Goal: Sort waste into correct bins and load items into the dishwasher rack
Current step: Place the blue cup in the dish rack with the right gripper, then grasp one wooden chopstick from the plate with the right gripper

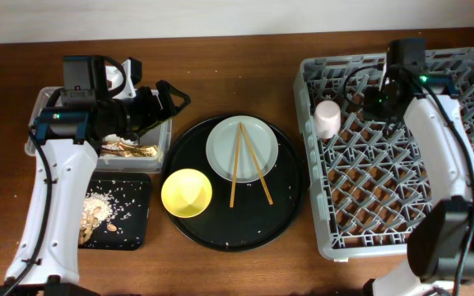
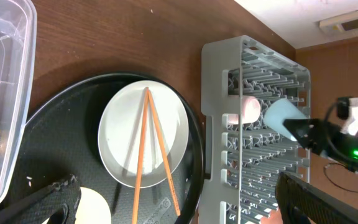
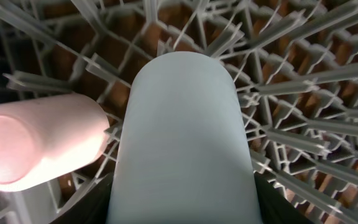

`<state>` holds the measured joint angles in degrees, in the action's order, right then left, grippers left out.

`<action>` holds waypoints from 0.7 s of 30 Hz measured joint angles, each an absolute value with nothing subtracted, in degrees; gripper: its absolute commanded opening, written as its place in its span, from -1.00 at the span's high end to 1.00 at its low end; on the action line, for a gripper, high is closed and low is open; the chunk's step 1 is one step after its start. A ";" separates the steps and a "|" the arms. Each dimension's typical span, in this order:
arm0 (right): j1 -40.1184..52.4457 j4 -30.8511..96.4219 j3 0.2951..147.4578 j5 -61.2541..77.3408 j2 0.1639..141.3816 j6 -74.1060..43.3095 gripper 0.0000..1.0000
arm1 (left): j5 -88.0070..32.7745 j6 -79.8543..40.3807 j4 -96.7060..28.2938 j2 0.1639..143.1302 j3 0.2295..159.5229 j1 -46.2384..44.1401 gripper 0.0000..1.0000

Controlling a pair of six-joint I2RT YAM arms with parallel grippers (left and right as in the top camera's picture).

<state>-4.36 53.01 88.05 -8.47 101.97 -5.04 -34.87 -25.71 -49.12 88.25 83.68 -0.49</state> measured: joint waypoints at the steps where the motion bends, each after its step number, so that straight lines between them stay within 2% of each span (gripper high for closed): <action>1: -4.36 52.51 88.05 -8.49 104.36 -4.73 -0.22 | -34.87 -25.71 -49.12 88.25 83.68 -0.49 -0.99; 3: -4.36 52.45 88.05 -8.51 105.73 -4.69 -0.66 | -34.87 -25.69 -49.12 88.25 83.68 -0.49 -0.99; 4: -4.36 52.42 88.05 -8.54 105.73 -4.56 -0.81 | -34.85 -25.71 -49.10 88.25 83.68 -0.49 -0.99; 5: -4.36 52.45 88.05 -8.54 105.75 -4.51 -0.83 | -34.87 -25.71 -49.10 88.25 83.68 -0.49 -0.99; 8: -4.36 56.95 89.91 -7.92 105.71 -4.51 -0.83 | -34.87 -25.71 -49.12 88.25 83.68 -0.49 -0.99; 9: -4.36 60.01 92.29 -6.11 105.43 -4.51 -0.77 | -34.89 -25.71 -49.28 88.25 83.68 -0.49 -0.99; 13: -3.18 75.75 99.02 20.95 99.24 1.21 -0.50 | -34.85 -25.71 -49.30 88.29 83.68 -0.49 -0.99; 16: 5.89 75.53 97.97 26.48 99.33 3.55 -0.28 | -34.63 -26.41 -45.74 88.31 83.57 -0.49 -0.99; 19: 15.68 74.04 97.58 25.76 99.81 3.14 -0.28 | -34.44 -27.05 -44.75 88.31 83.57 2.37 -0.99; 21: 22.15 70.50 97.54 25.28 101.93 0.97 -0.28 | -34.15 -27.11 -45.32 88.31 83.57 10.17 -0.99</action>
